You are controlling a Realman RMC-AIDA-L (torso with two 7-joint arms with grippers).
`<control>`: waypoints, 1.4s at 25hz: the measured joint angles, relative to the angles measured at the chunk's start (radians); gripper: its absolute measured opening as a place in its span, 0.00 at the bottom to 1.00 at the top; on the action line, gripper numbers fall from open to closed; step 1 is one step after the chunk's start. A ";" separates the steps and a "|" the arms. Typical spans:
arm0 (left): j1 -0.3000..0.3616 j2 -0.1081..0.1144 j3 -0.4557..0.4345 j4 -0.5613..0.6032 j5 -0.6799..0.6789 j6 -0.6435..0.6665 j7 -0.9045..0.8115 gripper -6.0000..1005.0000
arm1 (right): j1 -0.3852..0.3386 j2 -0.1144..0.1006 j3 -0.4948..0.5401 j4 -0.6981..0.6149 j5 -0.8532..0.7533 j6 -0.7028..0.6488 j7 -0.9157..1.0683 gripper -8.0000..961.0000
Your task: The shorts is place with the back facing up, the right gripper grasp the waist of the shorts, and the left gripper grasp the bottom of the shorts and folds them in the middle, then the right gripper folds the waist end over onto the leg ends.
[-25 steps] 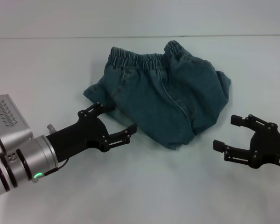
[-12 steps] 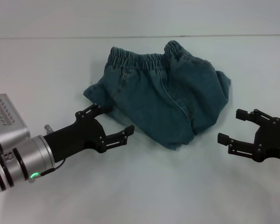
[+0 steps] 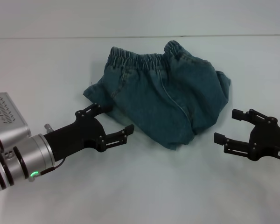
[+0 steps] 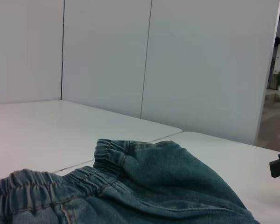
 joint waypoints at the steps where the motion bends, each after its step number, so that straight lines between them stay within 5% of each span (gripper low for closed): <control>1: 0.000 0.000 0.000 0.000 0.000 -0.001 0.000 0.90 | 0.001 0.000 0.000 0.000 0.000 0.000 0.000 0.99; 35: 0.009 0.000 0.009 0.000 0.002 0.005 -0.003 0.90 | 0.024 0.000 -0.013 0.014 -0.002 0.006 0.000 0.99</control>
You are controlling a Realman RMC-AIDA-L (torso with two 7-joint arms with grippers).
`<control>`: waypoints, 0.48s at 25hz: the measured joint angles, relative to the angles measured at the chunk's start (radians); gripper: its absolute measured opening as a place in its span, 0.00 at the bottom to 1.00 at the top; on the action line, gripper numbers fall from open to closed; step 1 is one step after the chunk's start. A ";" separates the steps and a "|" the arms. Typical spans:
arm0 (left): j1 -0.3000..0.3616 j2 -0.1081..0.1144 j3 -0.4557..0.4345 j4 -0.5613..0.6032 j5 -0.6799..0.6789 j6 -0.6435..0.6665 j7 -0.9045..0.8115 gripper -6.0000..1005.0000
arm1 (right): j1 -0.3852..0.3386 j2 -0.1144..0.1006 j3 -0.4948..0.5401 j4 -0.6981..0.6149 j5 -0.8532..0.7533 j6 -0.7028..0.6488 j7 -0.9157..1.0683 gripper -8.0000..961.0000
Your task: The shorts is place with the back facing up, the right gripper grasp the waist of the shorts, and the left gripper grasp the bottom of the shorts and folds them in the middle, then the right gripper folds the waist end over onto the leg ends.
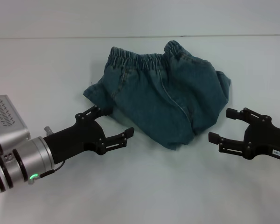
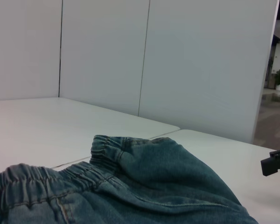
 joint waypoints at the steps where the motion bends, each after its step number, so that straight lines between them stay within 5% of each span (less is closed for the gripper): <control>1: 0.000 0.000 0.000 0.000 0.000 0.001 -0.003 0.90 | 0.000 0.000 0.000 0.001 0.000 0.001 0.000 0.99; 12: 0.001 0.000 0.003 0.000 0.000 0.003 -0.024 0.90 | 0.005 -0.001 -0.004 0.012 -0.001 0.013 -0.002 0.99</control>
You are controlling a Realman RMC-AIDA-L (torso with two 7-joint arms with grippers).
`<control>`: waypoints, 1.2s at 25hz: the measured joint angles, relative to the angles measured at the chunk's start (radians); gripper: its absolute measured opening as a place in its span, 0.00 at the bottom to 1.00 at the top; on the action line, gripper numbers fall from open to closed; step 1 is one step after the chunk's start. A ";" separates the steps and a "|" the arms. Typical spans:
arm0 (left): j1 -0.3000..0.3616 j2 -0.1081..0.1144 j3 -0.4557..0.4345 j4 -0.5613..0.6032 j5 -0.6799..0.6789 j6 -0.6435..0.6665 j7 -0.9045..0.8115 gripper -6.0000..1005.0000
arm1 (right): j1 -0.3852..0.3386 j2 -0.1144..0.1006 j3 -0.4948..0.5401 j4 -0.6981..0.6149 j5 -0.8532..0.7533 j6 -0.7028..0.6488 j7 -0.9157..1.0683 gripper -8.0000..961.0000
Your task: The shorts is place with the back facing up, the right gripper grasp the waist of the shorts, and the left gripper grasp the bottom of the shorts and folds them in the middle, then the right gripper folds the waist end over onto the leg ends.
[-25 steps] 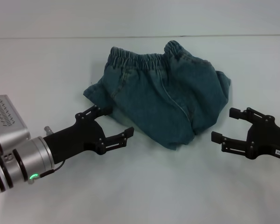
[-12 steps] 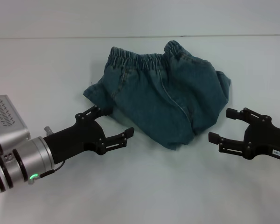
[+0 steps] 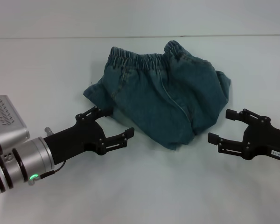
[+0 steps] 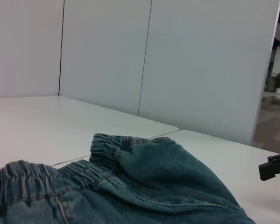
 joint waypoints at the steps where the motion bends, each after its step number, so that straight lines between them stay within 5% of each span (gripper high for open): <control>1: 0.000 0.000 0.000 0.000 0.000 0.000 -0.005 0.90 | 0.000 0.000 0.000 0.000 0.000 0.000 -0.001 0.99; 30: 0.013 0.000 0.000 -0.005 0.000 -0.009 -0.020 0.90 | 0.016 0.000 -0.011 0.005 0.000 0.007 -0.015 0.99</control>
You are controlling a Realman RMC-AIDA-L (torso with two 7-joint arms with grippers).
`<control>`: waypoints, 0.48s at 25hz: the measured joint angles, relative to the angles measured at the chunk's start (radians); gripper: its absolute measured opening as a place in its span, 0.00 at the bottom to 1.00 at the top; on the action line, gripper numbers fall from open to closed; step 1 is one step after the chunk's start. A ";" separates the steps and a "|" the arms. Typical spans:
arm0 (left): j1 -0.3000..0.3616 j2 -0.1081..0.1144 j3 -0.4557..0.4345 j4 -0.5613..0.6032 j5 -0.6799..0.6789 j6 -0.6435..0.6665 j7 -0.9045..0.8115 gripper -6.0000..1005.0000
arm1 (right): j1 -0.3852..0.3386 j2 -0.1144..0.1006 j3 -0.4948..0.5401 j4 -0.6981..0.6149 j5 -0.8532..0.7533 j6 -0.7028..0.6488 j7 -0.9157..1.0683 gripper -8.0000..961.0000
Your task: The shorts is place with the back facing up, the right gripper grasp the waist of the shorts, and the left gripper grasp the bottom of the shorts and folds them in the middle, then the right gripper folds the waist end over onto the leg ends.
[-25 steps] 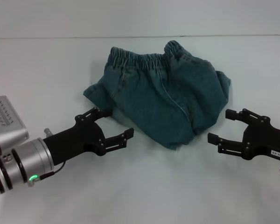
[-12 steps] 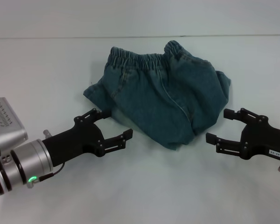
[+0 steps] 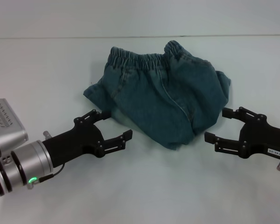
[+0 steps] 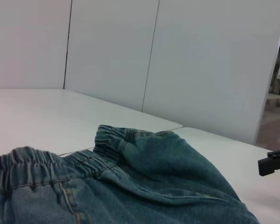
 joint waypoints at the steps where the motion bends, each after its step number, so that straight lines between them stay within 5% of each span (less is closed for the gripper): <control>1: 0.000 0.000 0.000 0.001 0.000 0.000 0.000 0.90 | 0.001 0.000 0.000 0.002 0.000 0.000 0.000 0.99; 12: 0.005 0.000 0.000 0.004 0.000 0.006 -0.016 0.90 | 0.007 0.000 -0.004 0.007 0.000 0.000 0.000 0.99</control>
